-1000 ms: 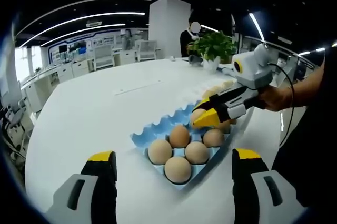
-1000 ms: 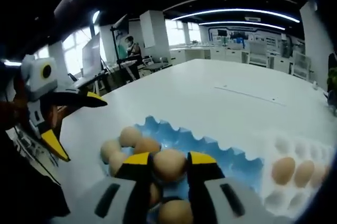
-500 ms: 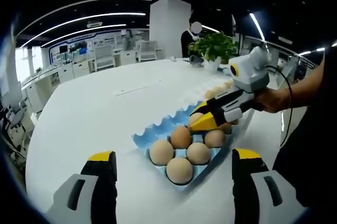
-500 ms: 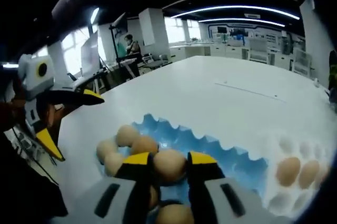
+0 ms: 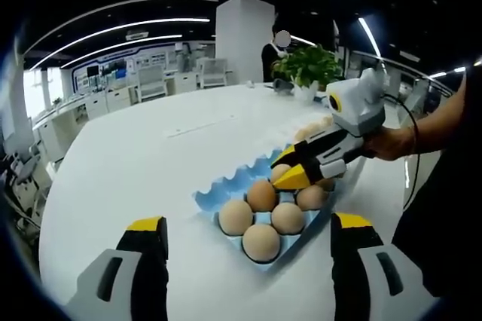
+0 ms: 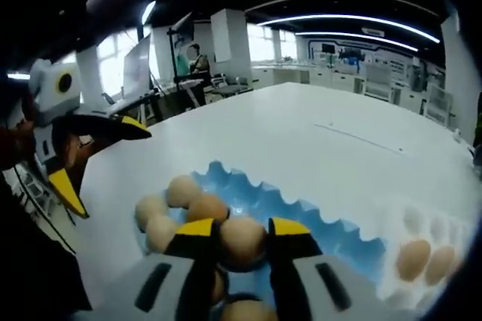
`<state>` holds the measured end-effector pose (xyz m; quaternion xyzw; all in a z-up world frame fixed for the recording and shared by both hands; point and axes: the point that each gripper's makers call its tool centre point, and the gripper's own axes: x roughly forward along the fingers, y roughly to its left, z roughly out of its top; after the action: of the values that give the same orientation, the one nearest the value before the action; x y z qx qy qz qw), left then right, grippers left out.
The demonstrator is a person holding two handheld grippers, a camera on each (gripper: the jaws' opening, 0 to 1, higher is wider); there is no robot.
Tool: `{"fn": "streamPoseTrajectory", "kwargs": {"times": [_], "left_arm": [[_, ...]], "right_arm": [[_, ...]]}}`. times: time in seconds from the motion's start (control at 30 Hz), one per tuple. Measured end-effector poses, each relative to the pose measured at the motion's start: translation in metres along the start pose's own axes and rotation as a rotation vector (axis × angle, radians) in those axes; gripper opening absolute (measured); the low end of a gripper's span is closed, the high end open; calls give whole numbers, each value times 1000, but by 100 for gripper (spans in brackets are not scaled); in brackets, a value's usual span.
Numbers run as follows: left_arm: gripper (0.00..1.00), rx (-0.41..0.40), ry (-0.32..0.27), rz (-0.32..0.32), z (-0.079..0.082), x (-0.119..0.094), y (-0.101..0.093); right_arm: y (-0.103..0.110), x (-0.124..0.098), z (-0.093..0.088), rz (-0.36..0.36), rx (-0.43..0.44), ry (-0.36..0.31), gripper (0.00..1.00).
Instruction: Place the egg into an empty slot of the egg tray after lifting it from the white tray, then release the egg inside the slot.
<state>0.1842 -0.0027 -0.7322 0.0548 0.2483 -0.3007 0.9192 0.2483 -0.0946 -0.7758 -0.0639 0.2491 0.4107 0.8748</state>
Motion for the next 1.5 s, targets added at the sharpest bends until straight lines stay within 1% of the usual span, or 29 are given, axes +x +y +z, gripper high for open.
{"fn": "streamPoseTrajectory", "kwargs": {"times": [0.2, 0.33, 0.57, 0.7, 0.87, 0.93, 1.03, 1.1, 1.2, 1.23, 1.33, 1.43, 1.47, 1.5], "left_arm": [[89, 5, 0, -3, 1, 0, -3], [89, 10, -8, 6, 4, -1, -2], [87, 1, 0, -1, 3, -1, -4], [87, 4, -3, -7, 5, 0, -7], [86, 10, -3, -12, 6, 1, -7], [86, 12, -2, -14, 6, 1, -8], [85, 9, -1, -13, 6, 2, -8], [85, 11, 3, -16, 6, 2, -8], [85, 11, 4, -23, 6, 4, -10], [85, 14, 3, -27, 6, 4, -11], [85, 14, 1, -29, 8, 5, -12], [85, 17, 1, -26, 8, 5, -11], [85, 17, 0, -23, 9, 4, -9], [85, 16, -1, -21, 9, 4, -8]], "right_arm": [[0, 0, 1, 1, 7, -11, 27], [0, -1, 1, -5, 4, -18, 27], [1, -4, 1, 6, 14, -39, 33], [1, -6, 0, 6, 19, -41, 33], [1, -15, -3, 6, 32, -35, 32], [-1, -21, -3, -3, 47, -48, 32], [-10, -37, -5, -35, 103, -80, 31], [-17, -44, -6, -60, 109, -88, 31], [-31, -57, -10, -102, 151, -97, 30], [-40, -62, -11, -134, 160, -104, 30], [-57, -77, -17, -188, 171, -104, 29], [-86, -97, -29, -307, 159, -87, 27], [-98, -106, -35, -352, 169, -81, 27], [-107, -114, -39, -376, 188, -78, 27]]}}
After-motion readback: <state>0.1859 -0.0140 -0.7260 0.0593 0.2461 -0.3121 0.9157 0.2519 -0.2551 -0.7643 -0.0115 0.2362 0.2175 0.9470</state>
